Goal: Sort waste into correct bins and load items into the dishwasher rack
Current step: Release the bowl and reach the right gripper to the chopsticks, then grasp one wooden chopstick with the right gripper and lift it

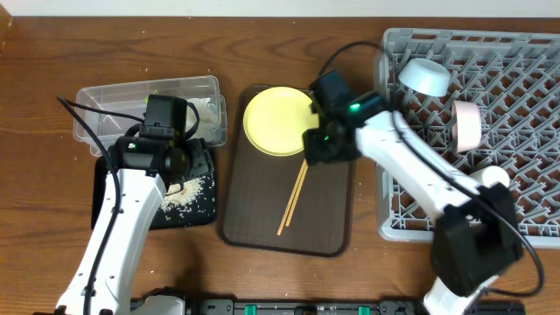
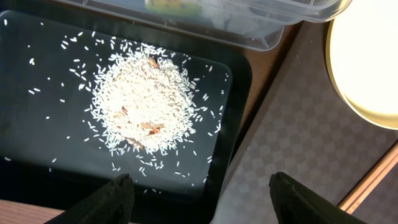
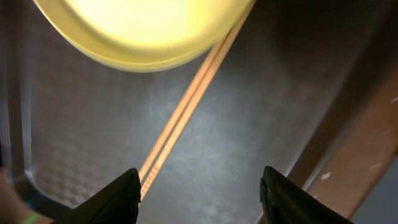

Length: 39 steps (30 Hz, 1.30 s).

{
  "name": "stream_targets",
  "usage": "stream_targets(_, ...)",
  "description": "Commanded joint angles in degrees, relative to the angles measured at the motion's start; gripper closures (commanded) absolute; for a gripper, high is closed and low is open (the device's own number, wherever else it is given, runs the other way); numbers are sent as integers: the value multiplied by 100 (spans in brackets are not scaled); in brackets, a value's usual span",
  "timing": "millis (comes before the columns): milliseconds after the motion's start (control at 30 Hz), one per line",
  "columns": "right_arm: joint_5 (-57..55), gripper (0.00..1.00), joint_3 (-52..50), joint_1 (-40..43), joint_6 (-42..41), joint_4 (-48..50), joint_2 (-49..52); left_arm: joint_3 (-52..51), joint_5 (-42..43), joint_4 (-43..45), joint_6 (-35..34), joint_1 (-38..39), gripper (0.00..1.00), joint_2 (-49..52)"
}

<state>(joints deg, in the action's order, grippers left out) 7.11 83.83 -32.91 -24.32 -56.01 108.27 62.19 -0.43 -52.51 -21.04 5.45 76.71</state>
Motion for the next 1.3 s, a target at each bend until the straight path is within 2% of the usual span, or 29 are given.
stream_targets(0, -479, 40, 9, -297, -573, -81, 297, 55, -116, -15, -50, -4, 27, -28)
stream_targets(400, -811, 39, -11, -828, -1397, -33, 979, 55, -116, -15, -50, -4, 27, -28)
stream_targets(1033, -1032, 37, -442, -866, -1510, 24, 1014, 55, -116, -17, -50, -2, 27, -28)
stream_targets(1267, -1029, 35, -437, -586, -1508, 155, 1014, 55, -116, -15, -50, -4, 27, -28)
